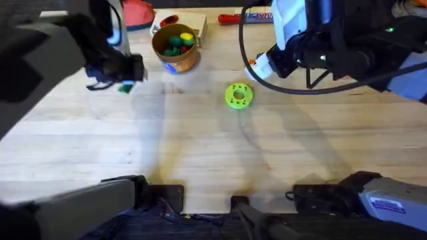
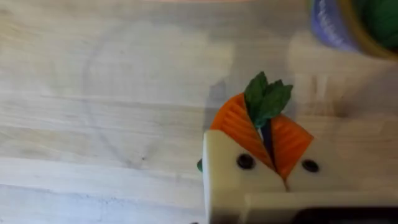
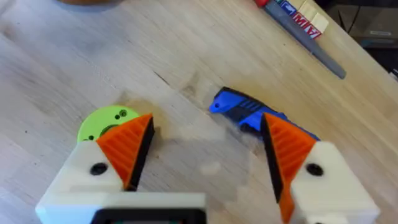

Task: Pick up the gripper from the table and insert it into the empty holder that is missing its gripper. Then pick up a screw, insert it into the mounting hole, and use the screwdriver to tighten it. Finally, clean up the table by picking up the vegetable and placing it into the bucket.

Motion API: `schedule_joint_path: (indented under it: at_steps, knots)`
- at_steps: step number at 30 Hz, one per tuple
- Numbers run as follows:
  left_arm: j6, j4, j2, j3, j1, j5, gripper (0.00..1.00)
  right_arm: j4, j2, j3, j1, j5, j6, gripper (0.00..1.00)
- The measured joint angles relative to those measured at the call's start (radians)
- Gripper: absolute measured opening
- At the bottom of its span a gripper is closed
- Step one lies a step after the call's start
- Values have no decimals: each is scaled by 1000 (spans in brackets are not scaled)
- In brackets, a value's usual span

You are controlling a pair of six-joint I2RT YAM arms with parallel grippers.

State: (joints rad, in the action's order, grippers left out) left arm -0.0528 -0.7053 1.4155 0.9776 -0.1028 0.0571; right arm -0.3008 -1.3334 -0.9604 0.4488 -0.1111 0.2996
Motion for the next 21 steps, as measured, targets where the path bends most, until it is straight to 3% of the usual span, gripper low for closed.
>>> schedule_joint_path:
  at_steps: [3, 6, 7, 13, 17, 21]
  knots:
    - [15, 58, -81, 54, 6, -2, 24, 0, 0, 0, 0, 0, 0, 991]
    - [75, 165, -153, 74, 19, -22, 24, 0, 0, 0, 0, 0, 0, 991]
    - [153, 257, -175, 78, 35, -72, 24, 0, 0, 0, 0, 0, 0, 992]
    - [285, 330, -95, 78, 95, -129, 24, 9, 0, 0, 0, 0, 0, 991]
    - [319, 373, -4, 78, 128, -146, 24, 9, 0, 0, 0, 0, -5, 991]
    - [331, 413, 46, 78, 130, -150, 57, 9, 0, 0, 0, 0, -12, 991]
